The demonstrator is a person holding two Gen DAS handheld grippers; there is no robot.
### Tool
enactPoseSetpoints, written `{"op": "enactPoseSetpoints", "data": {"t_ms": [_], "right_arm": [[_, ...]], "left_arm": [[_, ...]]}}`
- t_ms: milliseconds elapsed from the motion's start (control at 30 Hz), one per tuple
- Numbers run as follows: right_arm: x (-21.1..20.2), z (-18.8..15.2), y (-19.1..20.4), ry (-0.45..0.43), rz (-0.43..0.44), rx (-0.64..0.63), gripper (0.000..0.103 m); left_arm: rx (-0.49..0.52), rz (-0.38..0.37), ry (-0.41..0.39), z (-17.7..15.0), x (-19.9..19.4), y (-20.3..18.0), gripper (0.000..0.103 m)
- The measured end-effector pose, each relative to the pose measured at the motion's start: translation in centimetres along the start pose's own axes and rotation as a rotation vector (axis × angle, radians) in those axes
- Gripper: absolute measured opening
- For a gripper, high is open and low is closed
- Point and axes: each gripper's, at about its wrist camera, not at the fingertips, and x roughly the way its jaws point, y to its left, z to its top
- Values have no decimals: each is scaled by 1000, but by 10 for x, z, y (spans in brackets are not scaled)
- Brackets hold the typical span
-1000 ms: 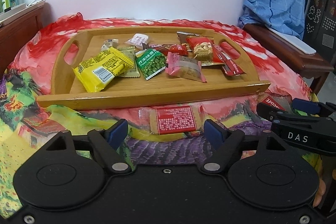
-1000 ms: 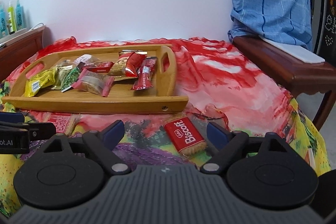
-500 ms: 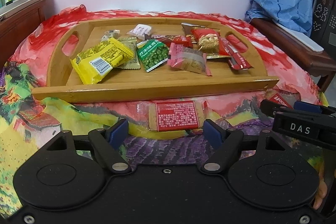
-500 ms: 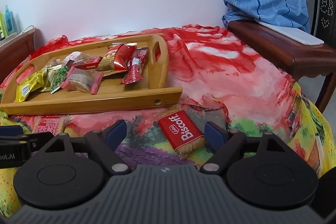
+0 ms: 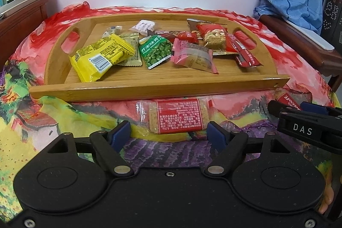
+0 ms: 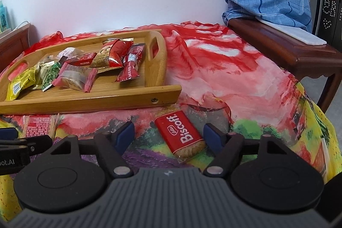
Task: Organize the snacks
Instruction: 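Move both tools back toward the red wrapped cookie and Biscoff biscuit, then grasp red wrapped cookie with left tool while right tool grasps red Biscoff biscuit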
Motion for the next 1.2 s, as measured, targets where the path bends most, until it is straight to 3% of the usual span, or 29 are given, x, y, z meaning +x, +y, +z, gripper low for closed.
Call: {"op": "enactPoseSetpoints", "data": {"t_ms": [467,1200], "right_arm": [[0,-1,3,0,11,-7,75],[7,3,3,-5,7,0,78]], "left_arm": [[-20,-6,-19,5,0,-4,73],[-7,-8,-24,10,10,-14,85]]}}
